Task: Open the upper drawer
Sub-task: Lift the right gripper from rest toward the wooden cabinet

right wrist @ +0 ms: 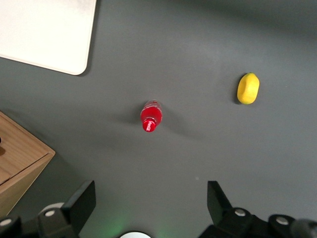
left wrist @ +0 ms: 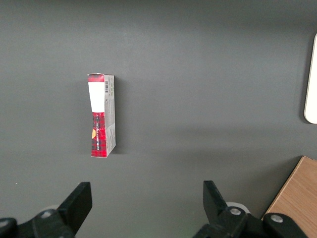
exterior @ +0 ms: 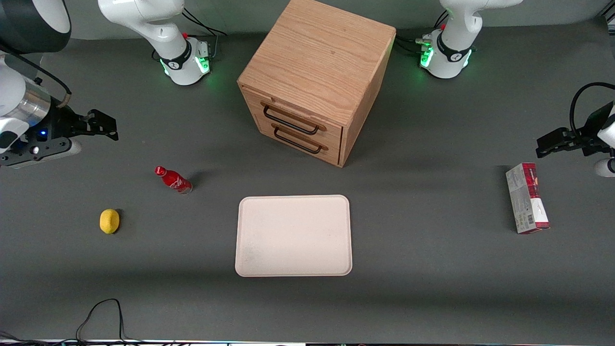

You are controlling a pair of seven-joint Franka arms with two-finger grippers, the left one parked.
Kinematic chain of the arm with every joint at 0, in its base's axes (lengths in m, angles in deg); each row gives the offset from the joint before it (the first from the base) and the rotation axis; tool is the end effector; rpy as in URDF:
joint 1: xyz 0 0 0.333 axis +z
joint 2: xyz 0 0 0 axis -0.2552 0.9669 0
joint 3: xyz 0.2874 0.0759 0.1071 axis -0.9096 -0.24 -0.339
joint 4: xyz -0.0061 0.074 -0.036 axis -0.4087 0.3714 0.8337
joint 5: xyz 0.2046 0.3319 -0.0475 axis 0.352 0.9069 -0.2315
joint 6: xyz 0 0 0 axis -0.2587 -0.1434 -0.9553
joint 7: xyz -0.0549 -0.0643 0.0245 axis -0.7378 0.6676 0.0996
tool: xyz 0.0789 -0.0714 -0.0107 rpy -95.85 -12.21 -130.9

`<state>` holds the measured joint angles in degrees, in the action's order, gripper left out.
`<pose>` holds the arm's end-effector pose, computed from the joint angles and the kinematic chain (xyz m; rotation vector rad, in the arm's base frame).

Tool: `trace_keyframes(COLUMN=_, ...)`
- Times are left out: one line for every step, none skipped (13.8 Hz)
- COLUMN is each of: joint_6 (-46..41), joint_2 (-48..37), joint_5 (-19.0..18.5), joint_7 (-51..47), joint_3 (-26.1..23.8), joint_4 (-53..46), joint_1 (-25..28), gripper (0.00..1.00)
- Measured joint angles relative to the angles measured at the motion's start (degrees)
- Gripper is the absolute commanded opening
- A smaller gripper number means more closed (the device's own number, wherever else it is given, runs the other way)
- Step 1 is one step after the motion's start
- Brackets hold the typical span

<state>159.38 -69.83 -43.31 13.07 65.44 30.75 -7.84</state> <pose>0.5493 0.0349 0.5907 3.0979 0.3532 -0.1526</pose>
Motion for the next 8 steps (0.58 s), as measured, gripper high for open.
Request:
trace_keyframes(joint_6=-0.01, joint_2=-0.02, joint_5=0.00, joint_7=0.00, joint_3=0.22, joint_4=-0.12, joint_1=-0.17, gripper=1.00)
trace_keyframes(joint_6=-0.22, joint_2=-0.02, joint_5=0.00, joint_7=0.00, joint_3=0.29, joint_4=-0.25, joint_1=-0.46, gripper=1.00)
trace_keyframes(joint_6=-0.36, joint_2=-0.02, joint_5=0.00, joint_7=0.00, joint_3=0.36, joint_4=-0.39, joint_1=-0.63, gripper=1.00)
trace_keyframes(joint_6=-0.37, joint_2=-0.02, joint_5=0.00, joint_7=0.00, joint_3=0.40, joint_4=-0.55, joint_1=-0.66, gripper=1.00)
trace_keyframes(joint_6=-0.38, joint_2=-0.02, joint_5=0.00, joint_7=0.00, joint_3=0.40, joint_4=-0.68, joint_1=-0.66, gripper=1.00)
trace_keyframes(joint_6=-0.41, joint_2=-0.02, joint_5=0.00, joint_7=0.00, joint_3=0.40, joint_4=-0.77, joint_1=-0.65, gripper=1.00)
trace_keyframes(joint_6=-0.55, joint_2=0.00, joint_5=0.00, joint_7=0.00, joint_3=0.38, joint_4=-0.83, joint_1=-0.64, gripper=1.00)
trace_keyframes(joint_6=-0.89, joint_2=0.04, joint_5=0.00, joint_7=0.00, joint_3=0.36, joint_4=-0.86, joint_1=-0.62, gripper=1.00)
